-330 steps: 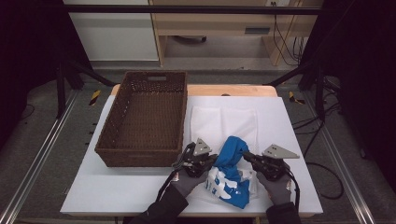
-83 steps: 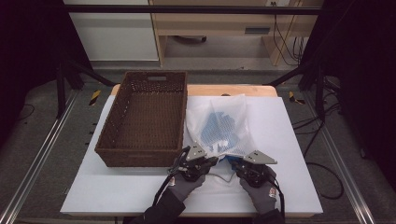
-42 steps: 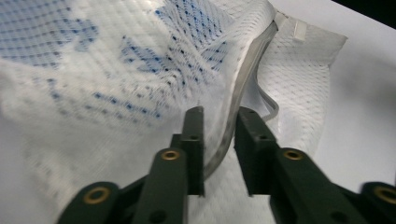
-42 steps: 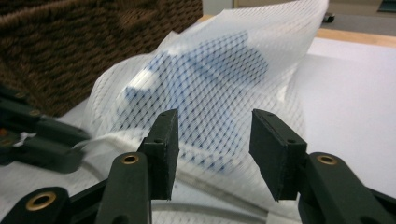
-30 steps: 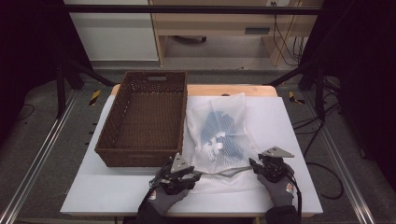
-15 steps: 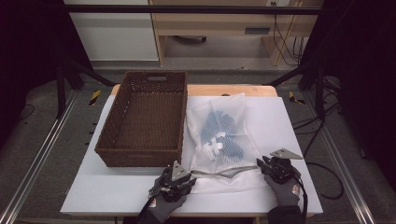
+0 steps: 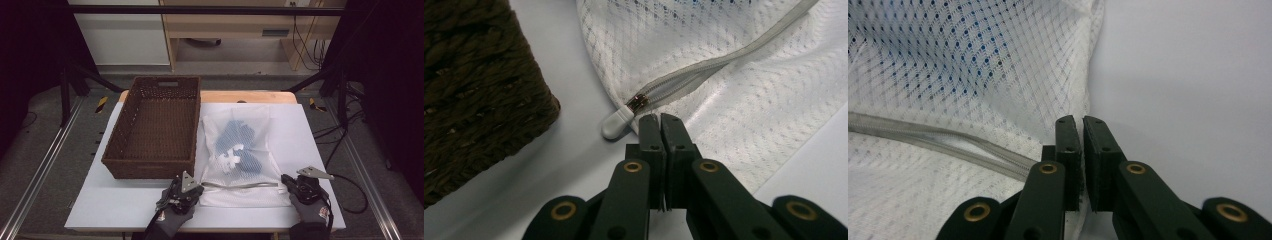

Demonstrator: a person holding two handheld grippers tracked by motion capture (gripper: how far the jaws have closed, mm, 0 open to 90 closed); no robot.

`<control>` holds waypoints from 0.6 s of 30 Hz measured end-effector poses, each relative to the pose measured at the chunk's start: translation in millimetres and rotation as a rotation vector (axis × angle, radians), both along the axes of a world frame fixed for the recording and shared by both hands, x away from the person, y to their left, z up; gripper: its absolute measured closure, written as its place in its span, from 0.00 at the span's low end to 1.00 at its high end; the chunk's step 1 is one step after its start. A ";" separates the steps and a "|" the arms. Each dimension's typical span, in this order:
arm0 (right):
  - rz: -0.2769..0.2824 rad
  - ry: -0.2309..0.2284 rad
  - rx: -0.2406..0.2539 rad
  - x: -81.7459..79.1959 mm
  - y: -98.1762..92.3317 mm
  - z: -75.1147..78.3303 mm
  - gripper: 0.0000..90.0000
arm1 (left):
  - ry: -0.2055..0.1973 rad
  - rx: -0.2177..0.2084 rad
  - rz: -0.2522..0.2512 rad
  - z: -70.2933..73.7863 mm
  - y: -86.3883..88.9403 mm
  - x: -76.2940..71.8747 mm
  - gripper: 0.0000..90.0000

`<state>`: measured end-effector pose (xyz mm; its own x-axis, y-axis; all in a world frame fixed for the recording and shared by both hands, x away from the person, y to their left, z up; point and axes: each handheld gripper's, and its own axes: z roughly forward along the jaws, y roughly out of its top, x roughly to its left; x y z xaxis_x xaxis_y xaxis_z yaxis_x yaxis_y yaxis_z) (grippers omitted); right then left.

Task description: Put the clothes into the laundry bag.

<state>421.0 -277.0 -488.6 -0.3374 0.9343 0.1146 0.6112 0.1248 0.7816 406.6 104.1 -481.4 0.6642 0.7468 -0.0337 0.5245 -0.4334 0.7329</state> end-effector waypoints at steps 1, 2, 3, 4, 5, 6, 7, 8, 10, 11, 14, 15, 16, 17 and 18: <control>0.002 -0.005 -0.003 0.3 -0.2 0.5 0.94 | -0.006 -0.002 -0.002 -0.5 0.1 -0.1 0.98; -0.001 -0.008 -0.002 -0.1 0.5 0.6 0.92 | -0.010 -0.009 -0.009 -1.1 0.6 -0.1 0.98; 0.004 -0.012 -0.010 0.3 0.4 0.3 0.88 | -0.016 -0.016 -0.018 -1.5 1.8 -0.1 0.97; 0.004 -0.012 -0.010 0.3 0.4 0.3 0.88 | -0.016 -0.016 -0.018 -1.5 1.8 -0.1 0.95; 0.003 -0.032 -0.008 -0.6 0.1 1.2 0.79 | -0.017 -0.036 -0.024 -0.6 4.9 0.0 0.92; 0.005 -0.049 -0.015 -0.5 -0.4 1.3 0.75 | -0.031 -0.050 -0.028 0.9 6.9 -0.7 0.90; 0.003 -0.066 -0.016 -1.0 -0.4 2.2 0.70 | -0.050 -0.051 -0.023 3.1 8.8 -1.7 0.87; 0.003 -0.083 -0.023 -0.9 -0.9 2.2 0.66 | -0.062 -0.062 -0.032 5.6 11.2 -2.5 0.84; 0.005 -0.099 -0.016 -1.3 -1.0 3.3 0.56 | -0.092 -0.071 -0.034 10.4 16.2 -4.2 0.76; 0.007 -0.113 -0.022 -1.3 -1.2 3.7 0.52 | -0.094 -0.079 -0.039 12.3 18.9 -4.5 0.73; 0.016 -0.145 -0.027 -1.2 -1.3 5.2 0.39 | -0.102 -0.089 -0.050 15.5 27.3 -5.4 0.61; 0.015 -0.154 -0.031 -0.8 -1.5 5.6 0.36 | -0.101 -0.092 -0.049 16.2 30.1 -5.6 0.57; 0.015 -0.155 -0.033 -0.9 -1.9 6.7 0.33 | -0.099 -0.094 -0.048 16.9 33.2 -5.9 0.54; 0.018 -0.161 -0.036 -0.6 -2.7 7.4 0.32 | -0.094 -0.095 -0.046 17.4 36.3 -6.1 0.52; 0.018 -0.162 -0.032 -0.7 -3.4 8.2 0.30 | -0.092 -0.095 -0.040 17.6 39.4 -6.6 0.49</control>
